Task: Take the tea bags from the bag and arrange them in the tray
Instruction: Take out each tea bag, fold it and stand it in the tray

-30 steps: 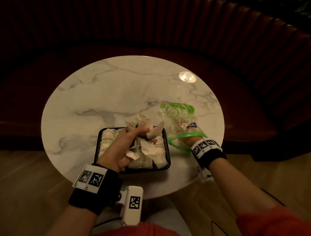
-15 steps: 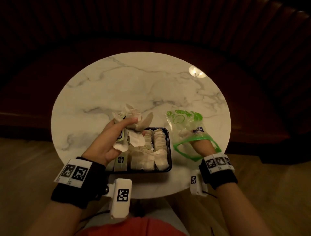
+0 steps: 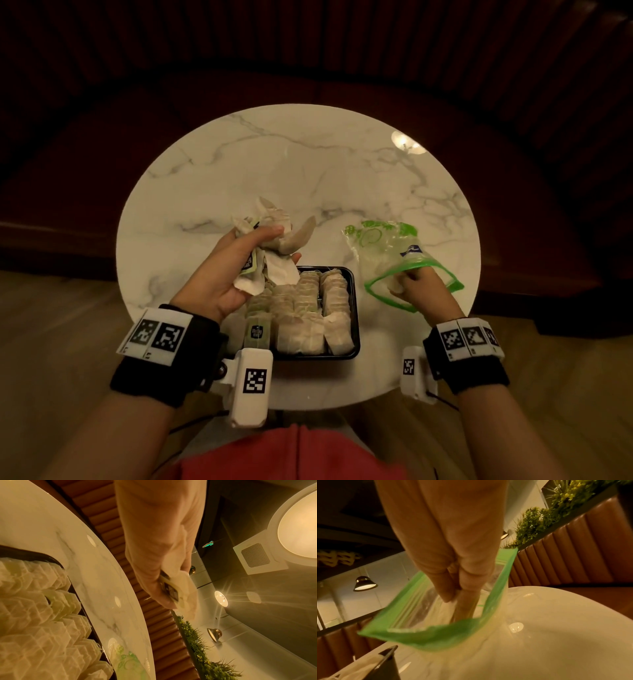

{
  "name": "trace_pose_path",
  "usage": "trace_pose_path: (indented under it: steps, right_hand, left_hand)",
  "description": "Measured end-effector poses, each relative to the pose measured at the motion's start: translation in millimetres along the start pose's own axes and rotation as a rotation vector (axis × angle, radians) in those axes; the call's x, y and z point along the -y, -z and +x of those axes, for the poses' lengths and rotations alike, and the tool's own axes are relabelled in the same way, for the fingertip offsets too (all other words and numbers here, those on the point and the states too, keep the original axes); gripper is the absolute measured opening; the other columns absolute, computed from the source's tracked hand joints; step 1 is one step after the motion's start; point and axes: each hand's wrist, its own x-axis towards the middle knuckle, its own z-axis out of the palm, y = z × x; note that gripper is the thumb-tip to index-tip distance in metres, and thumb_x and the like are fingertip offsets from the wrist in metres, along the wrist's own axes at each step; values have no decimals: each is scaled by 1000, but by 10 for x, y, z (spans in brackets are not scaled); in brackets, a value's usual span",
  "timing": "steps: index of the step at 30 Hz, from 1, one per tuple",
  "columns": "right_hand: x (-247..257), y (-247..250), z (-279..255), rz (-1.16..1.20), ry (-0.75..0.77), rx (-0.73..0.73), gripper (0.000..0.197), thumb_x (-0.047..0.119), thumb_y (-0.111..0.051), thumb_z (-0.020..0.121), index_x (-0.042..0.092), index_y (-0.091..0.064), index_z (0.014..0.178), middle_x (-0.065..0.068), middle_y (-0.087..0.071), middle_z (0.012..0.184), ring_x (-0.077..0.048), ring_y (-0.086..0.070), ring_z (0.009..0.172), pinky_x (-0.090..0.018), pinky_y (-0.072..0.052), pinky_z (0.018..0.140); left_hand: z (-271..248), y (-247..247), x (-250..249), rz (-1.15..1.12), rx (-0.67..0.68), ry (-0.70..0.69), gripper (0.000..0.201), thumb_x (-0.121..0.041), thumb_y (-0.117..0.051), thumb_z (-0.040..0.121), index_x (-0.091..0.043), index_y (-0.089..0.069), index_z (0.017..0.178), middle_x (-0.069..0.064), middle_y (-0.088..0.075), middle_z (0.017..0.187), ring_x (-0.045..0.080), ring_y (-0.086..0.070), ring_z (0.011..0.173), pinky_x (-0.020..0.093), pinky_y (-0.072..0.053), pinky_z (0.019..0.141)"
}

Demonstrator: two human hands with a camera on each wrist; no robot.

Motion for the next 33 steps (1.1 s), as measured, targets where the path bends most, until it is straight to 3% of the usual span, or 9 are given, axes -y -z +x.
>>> trace_pose_path:
  steps: [4,6,9,14,18,21,26,29,33]
  right_hand:
    - [75,71,-230,212,-102,3,14,-1,-51,96,-2,-65,92,-26,-66,102,-29,-67,81,-47,-56,85]
    - [93,160,-314,217,-143,23,12,1,-56,95,-5,-67,96,-17,-69,85,-22,-67,63,-36,-61,68]
    - [161,293,-430,47,-124,95,6,9,-65,91,11,-64,96,-7,-67,66,-9,-59,46,-21,-45,43]
    - [341,321,-549,268,-11,246,9,4,-60,93,13,-63,92,-2,-57,59,-9,-49,47,-20,-36,42]
    - [402,237,-620,346,20,373,30,-2,-49,96,15,-72,102,6,-71,85,-7,-64,70,-18,-45,55]
    - [397,155,-690,385,102,392,40,-11,-51,91,17,-69,112,2,-73,98,-7,-68,90,-16,-50,67]
    - [354,-45,-753,355,214,243,17,4,-67,87,10,-75,99,-1,-75,95,-4,-64,82,-16,-48,66]
    - [316,-150,-776,285,260,185,14,9,-71,84,12,-76,97,-1,-66,101,-4,-61,88,-10,-45,76]
    - [300,-299,-803,270,228,244,15,6,-64,90,20,-71,89,9,-70,74,-1,-59,68,-16,-46,62]
  left_hand:
    - [43,-4,26,13,15,20,53,-13,-67,76,1,-56,127,19,-68,117,24,-72,88,34,-59,74]
    - [58,0,38,35,20,35,56,-14,-67,76,4,-56,128,20,-68,118,25,-72,89,32,-58,71]
    - [68,17,38,51,26,59,60,-14,-67,77,6,-53,131,20,-68,114,25,-72,86,31,-58,70]
    - [81,68,46,78,27,73,54,-12,-64,82,6,-53,131,20,-69,112,23,-73,82,27,-57,64]
    - [70,138,55,119,19,51,56,-16,-66,79,5,-55,130,17,-71,106,24,-73,84,29,-59,66]
    - [48,196,46,112,17,36,52,-16,-65,82,4,-55,130,18,-70,108,25,-73,84,28,-59,68]
    - [32,321,26,149,44,22,42,-15,-63,84,2,-58,123,17,-69,106,22,-73,81,29,-59,68]
    - [5,414,2,204,56,27,45,-22,-68,78,-4,-62,118,15,-72,105,23,-73,84,31,-53,72]
    - [-37,509,23,198,49,14,43,-22,-69,77,-5,-63,116,15,-72,107,25,-72,89,32,-54,70]
